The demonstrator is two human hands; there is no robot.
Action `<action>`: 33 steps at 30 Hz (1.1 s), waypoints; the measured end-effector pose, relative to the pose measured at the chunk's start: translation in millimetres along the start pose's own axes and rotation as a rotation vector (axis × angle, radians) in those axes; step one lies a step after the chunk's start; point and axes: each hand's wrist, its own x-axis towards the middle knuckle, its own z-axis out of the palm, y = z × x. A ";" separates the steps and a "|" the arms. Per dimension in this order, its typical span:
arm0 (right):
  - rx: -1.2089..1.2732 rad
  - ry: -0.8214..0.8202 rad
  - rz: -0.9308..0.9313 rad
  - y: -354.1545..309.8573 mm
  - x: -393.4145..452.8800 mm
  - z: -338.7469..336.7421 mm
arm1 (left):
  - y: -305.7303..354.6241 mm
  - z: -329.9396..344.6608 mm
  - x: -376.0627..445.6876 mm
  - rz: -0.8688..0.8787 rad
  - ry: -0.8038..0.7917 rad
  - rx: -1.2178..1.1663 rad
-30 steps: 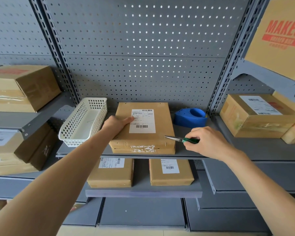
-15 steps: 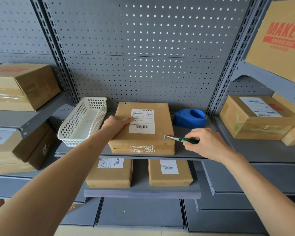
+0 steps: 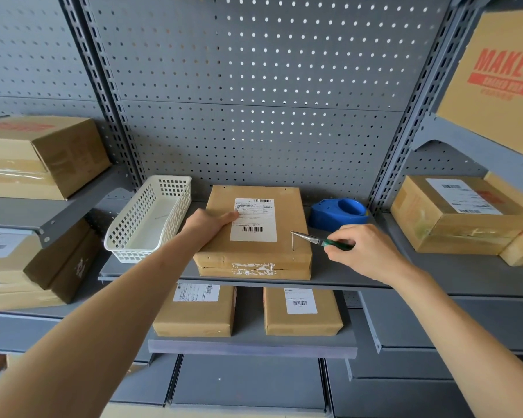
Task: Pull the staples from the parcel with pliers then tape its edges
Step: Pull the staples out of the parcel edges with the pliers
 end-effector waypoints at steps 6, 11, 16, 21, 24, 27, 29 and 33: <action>0.031 0.016 -0.013 -5.0 8.6 -0.7 | 1.0 0.0 2.0 0.008 -0.002 0.019; 0.046 0.023 -0.008 -7.9 17.7 -1.6 | 0.2 -0.8 3.8 0.005 -0.023 0.021; 0.077 0.026 0.010 -13.1 28.6 -4.4 | 0.5 -5.3 4.4 -0.013 -0.058 0.030; 0.088 0.021 0.020 -23.3 41.7 -9.3 | 1.7 -10.7 7.0 -0.032 -0.133 0.018; 0.084 0.034 0.015 -27.6 51.8 -10.4 | 3.4 -14.3 6.8 -0.022 -0.166 0.005; 0.085 0.046 0.008 -34.2 61.8 -12.4 | 1.1 -16.6 2.8 -0.021 -0.176 -0.051; 0.085 0.049 0.005 -39.1 70.2 -14.3 | -4.1 -18.1 3.6 -0.030 -0.172 -0.107; 0.069 0.031 0.007 -47.2 90.6 -15.5 | -16.7 -19.6 1.3 -0.032 -0.146 -0.268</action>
